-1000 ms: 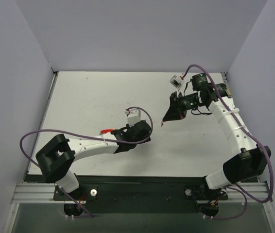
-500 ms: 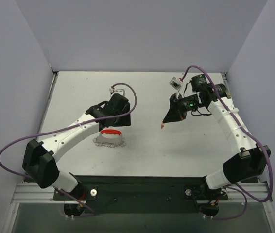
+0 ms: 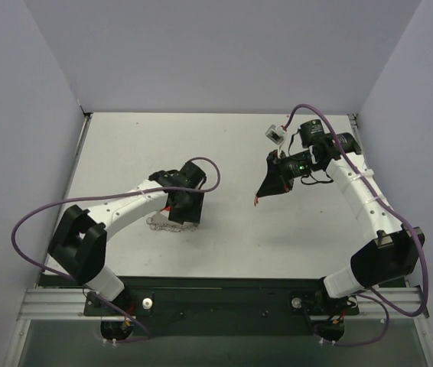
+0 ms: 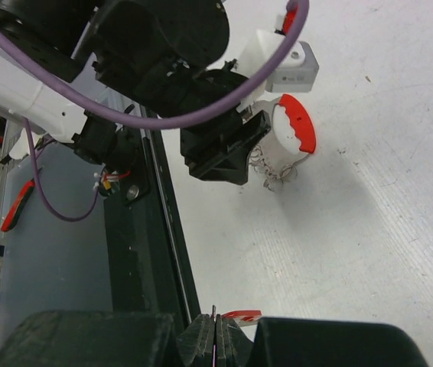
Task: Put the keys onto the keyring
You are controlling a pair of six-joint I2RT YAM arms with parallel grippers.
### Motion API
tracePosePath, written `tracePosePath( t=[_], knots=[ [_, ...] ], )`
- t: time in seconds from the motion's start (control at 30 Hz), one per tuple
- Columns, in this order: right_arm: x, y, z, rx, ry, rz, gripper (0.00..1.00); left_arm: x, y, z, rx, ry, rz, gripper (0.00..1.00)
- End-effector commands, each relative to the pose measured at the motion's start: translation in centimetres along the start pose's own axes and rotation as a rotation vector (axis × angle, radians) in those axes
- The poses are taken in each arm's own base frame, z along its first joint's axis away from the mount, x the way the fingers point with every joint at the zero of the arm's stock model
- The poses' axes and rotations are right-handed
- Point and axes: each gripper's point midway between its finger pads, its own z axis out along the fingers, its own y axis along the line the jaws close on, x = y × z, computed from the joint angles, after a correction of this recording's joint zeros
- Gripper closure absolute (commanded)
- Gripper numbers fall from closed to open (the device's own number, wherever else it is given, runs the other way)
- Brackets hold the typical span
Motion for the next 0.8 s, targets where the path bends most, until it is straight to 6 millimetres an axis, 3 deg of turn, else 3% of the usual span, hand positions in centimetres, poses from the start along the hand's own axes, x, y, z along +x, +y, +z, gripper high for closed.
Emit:
tracePosePath(
  t=[0.0, 0.23, 0.33, 0.77],
  knots=[
    [0.2, 0.9, 0.3, -0.064, -0.003, 0.005, 1.0, -0.8, -2.5, 1.5, 0.099, -0.01, -0.021, 0.42],
    [0.3, 0.9, 0.2, -0.066, 0.0, 0.004, 1.0, -0.6, -4.6, 3.9, 0.105, 0.021, -0.016, 0.45],
    [0.4, 0.8, 0.2, -0.062, 0.004, 0.007, 1.0, -0.5, -3.8, 5.1, 0.034, 0.036, -0.027, 0.47],
    [0.6, 0.9, 0.3, -0.067, 0.008, 0.003, 1.0, -1.6, -3.2, 4.2, -0.062, -0.01, -0.001, 0.52]
  ],
)
